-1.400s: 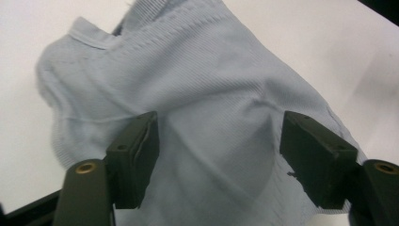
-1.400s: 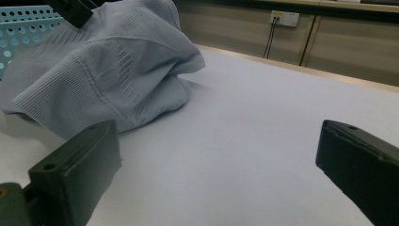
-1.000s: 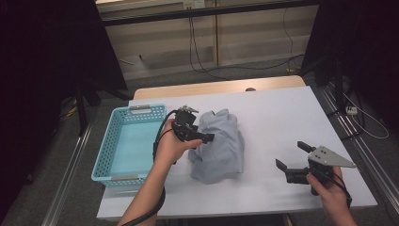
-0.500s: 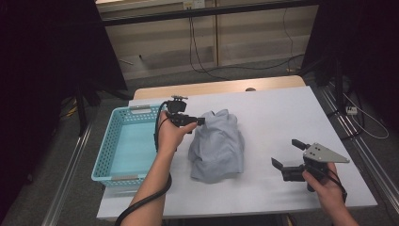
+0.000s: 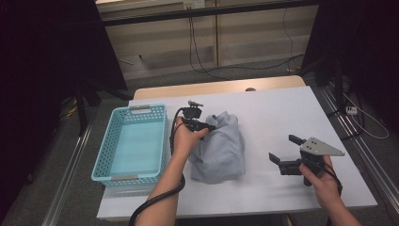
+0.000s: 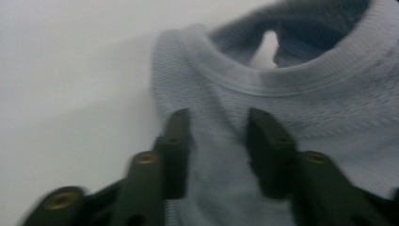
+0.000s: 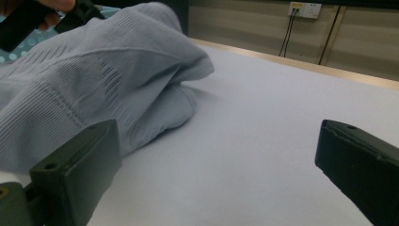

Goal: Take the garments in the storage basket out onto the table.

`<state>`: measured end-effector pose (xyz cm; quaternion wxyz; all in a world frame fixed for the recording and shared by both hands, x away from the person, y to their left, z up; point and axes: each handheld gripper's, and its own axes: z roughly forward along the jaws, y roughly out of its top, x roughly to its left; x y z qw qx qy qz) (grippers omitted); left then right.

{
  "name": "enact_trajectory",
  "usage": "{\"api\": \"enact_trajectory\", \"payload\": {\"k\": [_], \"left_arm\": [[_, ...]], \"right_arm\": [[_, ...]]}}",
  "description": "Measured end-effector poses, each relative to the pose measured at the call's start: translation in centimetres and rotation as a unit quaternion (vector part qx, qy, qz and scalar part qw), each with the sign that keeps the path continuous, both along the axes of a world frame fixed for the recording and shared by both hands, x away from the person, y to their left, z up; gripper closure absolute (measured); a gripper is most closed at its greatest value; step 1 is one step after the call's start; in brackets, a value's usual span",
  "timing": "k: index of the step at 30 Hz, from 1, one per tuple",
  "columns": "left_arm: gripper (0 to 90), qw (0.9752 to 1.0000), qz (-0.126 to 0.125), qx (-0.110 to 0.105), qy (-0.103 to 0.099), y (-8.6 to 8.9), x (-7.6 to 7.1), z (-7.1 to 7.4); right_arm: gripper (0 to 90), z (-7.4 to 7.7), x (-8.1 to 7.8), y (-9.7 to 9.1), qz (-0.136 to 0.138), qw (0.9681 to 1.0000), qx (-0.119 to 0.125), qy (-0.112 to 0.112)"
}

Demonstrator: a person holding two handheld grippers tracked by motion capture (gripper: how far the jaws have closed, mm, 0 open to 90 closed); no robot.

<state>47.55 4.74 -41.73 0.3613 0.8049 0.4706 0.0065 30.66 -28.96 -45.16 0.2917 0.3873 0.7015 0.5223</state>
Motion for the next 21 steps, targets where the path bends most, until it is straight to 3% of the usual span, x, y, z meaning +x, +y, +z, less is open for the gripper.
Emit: {"api": "enact_trajectory", "payload": {"k": [1,3,6,12,14,17,21], "left_arm": [[65.7,1.0,-0.002,0.001,-0.003,-0.1,-0.2,-0.2],[79.4,0.9999,-0.01,-0.001,0.009,-0.4,-0.8,-0.3],[89.8,0.9998,-0.02,-0.007,0.004,-0.5,-1.5,-0.2],[90.0,0.9991,-0.038,-0.017,-0.007,-0.7,-3.1,0.3],[90.0,0.9983,-0.053,-0.012,-0.02,-0.8,-4.0,0.5],[90.0,0.997,-0.065,-0.024,-0.033,-0.8,-5.5,0.5],[90.0,0.9959,-0.077,-0.015,-0.045,-0.7,-6.7,0.1]], "right_arm": [[0.4,0.0,0.1,0.0,-0.001,1.0,0.001,-0.001],[0.5,0.0,0.4,-0.1,-0.003,1.0,0.002,0.003],[0.5,0.0,0.7,0.0,-0.007,1.0,-0.001,0.006],[0.7,-0.1,0.6,-0.3,-0.011,0.9999,0.001,0.011],[0.8,0.0,0.5,-0.2,-0.016,0.9998,0.004,0.01],[0.8,0.2,0.4,0.0,-0.014,0.9998,0.001,0.014],[0.7,0.4,0.6,0.3,-0.015,0.9998,0.001,0.016]]}}
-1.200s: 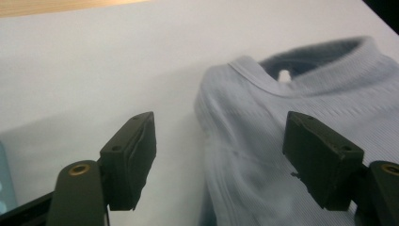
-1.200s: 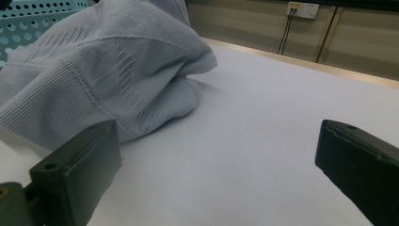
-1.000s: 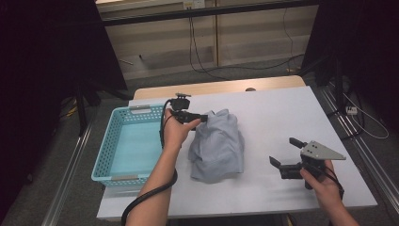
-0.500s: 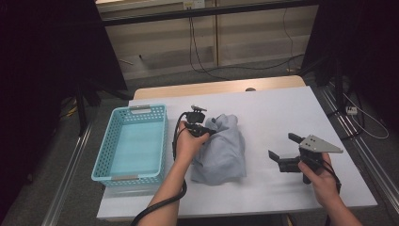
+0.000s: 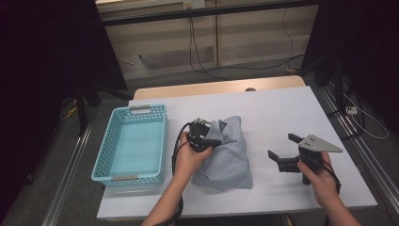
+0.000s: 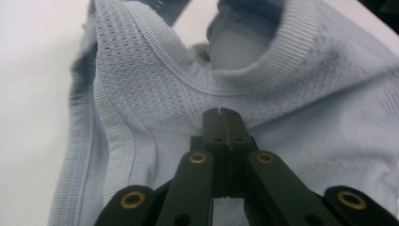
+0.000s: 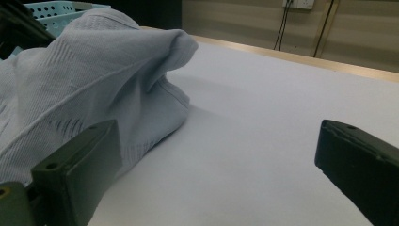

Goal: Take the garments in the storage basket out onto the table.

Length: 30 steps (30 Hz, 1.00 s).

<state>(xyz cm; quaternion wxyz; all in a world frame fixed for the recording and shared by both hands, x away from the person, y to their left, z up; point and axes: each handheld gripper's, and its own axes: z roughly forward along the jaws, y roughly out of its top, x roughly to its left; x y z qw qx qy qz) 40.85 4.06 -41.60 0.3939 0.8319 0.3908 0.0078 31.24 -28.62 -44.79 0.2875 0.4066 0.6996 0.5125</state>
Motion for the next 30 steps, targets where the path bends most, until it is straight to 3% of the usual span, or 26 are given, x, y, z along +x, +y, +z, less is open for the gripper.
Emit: {"api": "enact_trajectory", "payload": {"k": [6,10,16,21,25,30], "left_arm": [[90.0,1.0,0.0,-0.006,0.0,0.3,-1.0,-1.9],[90.0,1.0,-0.005,0.003,-0.004,0.0,-1.7,-2.9],[90.0,0.9994,-0.01,0.022,-0.025,-0.2,-2.7,-3.2],[90.0,0.9994,-0.01,0.02,-0.027,0.1,-2.9,-3.3],[90.0,0.9992,-0.011,0.024,-0.031,0.2,-3.1,-3.3],[90.0,0.9995,-0.01,0.021,-0.021,0.6,-3.0,-3.3]], "right_arm": [[1.1,0.1,0.6,0.6,0.0,0.9999,-0.006,0.01],[1.1,0.0,1.2,1.4,0.01,0.9997,-0.01,0.021],[1.3,-0.2,2.5,2.4,0.015,0.999,-0.012,0.041],[3.3,-0.4,4.2,3.2,-0.001,0.9977,-0.003,0.068],[3.4,-0.7,5.3,3.8,-0.006,0.9967,-0.009,0.08],[4.8,-0.5,6.2,4.9,-0.001,0.9958,-0.019,0.089]]}}
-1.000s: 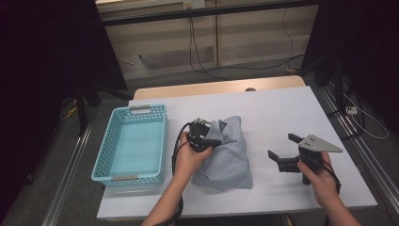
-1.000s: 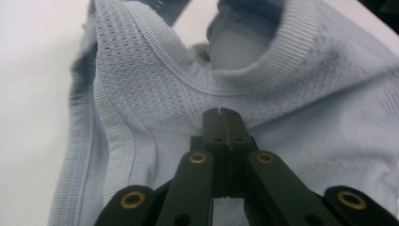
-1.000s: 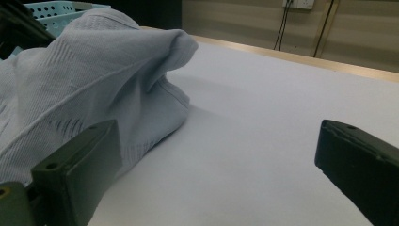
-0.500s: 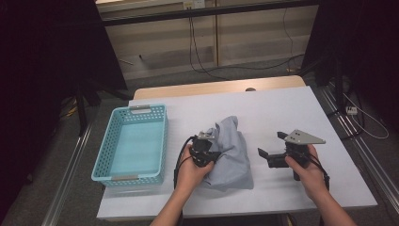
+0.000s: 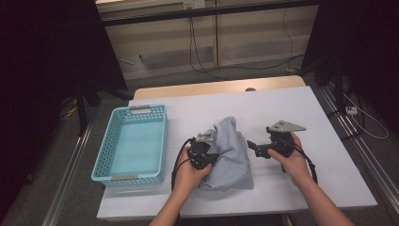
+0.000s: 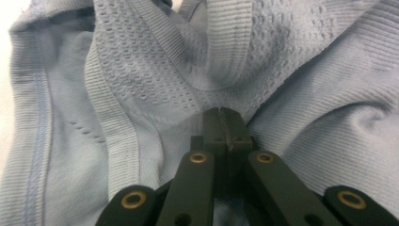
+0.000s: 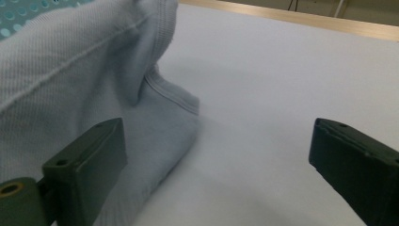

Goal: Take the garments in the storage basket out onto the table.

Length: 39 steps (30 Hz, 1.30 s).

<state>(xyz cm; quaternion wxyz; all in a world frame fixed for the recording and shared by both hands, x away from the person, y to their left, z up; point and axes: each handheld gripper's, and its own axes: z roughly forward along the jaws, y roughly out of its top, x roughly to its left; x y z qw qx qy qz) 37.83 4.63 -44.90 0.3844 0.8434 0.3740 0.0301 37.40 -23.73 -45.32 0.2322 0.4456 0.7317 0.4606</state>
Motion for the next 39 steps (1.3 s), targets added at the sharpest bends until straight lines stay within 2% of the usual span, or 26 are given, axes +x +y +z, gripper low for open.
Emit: {"api": "enact_trajectory", "payload": {"k": [2,3,7,12,18,21,25,28,30,33,36,39], "left_arm": [[90.0,1.0,0.002,-0.003,0.0,0.1,-0.1,-0.1],[90.0,1.0,0.005,0.005,-0.004,0.2,-0.2,-0.1],[90.0,0.9999,0.008,0.007,-0.007,0.3,-0.3,-0.1],[90.0,0.9999,0.012,-0.003,-0.001,0.7,-0.2,0.2],[90.0,0.9996,0.027,0.009,-0.001,1.6,-0.2,1.0],[90.0,0.9993,0.036,0.007,-0.002,2.2,-0.2,1.3],[90.0,0.999,0.045,0.009,0.0,3.1,-0.2,1.6],[90.0,0.9987,0.051,0.006,0.0,3.5,-0.2,1.7],[90.0,0.9983,0.058,0.002,-0.001,3.7,-0.2,1.7],[90.0,0.9981,0.061,0.002,-0.001,4.0,-0.2,1.8],[90.0,0.9981,0.061,0.006,-0.001,4.3,-0.2,2.0],[90.0,0.9978,0.066,0.002,0.0,4.6,-0.3,2.0]], "right_arm": [[9.6,0.3,0.3,0.4,0.007,1.0,0.0,0.003],[9.3,0.5,0.4,0.7,0.007,1.0,-0.003,0.002],[7.0,1.0,0.4,1.4,0.015,0.9999,-0.003,0.0],[5.6,1.6,0.4,2.1,0.023,0.9997,-0.005,-0.001],[5.4,2.3,0.7,3.1,0.038,0.9993,0.0,-0.004],[6.0,2.0,1.0,3.7,0.039,0.9992,-0.011,-0.002],[6.8,1.3,1.6,4.2,0.049,0.9987,-0.013,0.008],[7.1,0.8,2.0,4.6,0.05,0.9986,0.003,0.018],[7.7,0.5,2.3,4.9,0.052,0.9983,0.003,0.026],[15.5,0.1,2.7,5.3,0.055,0.9979,-0.002,0.034],[31.3,-0.1,3.1,5.6,0.07,0.9966,0.008,0.044],[43.5,-0.3,3.2,5.8,0.066,0.9958,0.016,0.061]]}}
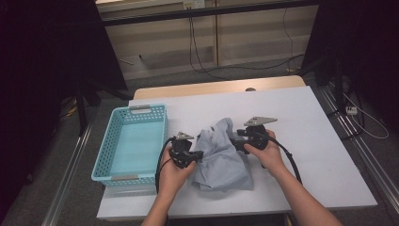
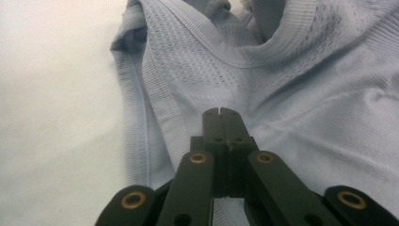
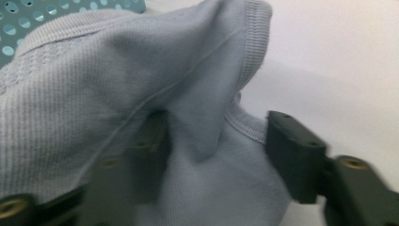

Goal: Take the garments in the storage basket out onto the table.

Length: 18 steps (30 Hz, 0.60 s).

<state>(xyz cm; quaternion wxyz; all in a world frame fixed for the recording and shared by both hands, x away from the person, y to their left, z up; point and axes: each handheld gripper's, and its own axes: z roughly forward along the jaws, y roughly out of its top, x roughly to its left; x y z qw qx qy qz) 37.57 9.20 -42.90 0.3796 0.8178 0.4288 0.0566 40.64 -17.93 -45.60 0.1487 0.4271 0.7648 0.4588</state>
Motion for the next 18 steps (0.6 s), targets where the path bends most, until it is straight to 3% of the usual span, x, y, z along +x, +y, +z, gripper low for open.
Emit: {"api": "enact_trajectory", "payload": {"k": [5,7,11,13,18], "left_arm": [[90.0,1.0,0.004,0.0,-0.002,0.4,0.0,0.1],[90.0,0.9999,0.007,-0.003,-0.01,0.6,-0.1,0.2],[80.5,0.9997,0.006,-0.004,-0.022,0.6,0.1,0.3],[66.3,0.9993,0.013,-0.011,-0.032,0.6,0.3,0.2],[51.8,0.9985,0.024,-0.026,-0.043,0.6,1.1,0.2]], "right_arm": [[78.6,0.1,0.2,-0.1,0.01,0.9996,0.012,0.023],[88.5,0.2,0.1,-0.2,0.015,0.9996,0.008,0.021],[90.0,0.8,-0.4,-0.8,0.017,0.9996,0.009,0.021],[90.0,1.1,-0.9,-1.4,0.018,0.9997,0.006,0.018],[90.0,1.8,-2.5,-3.2,0.018,0.9997,0.006,0.013]]}}
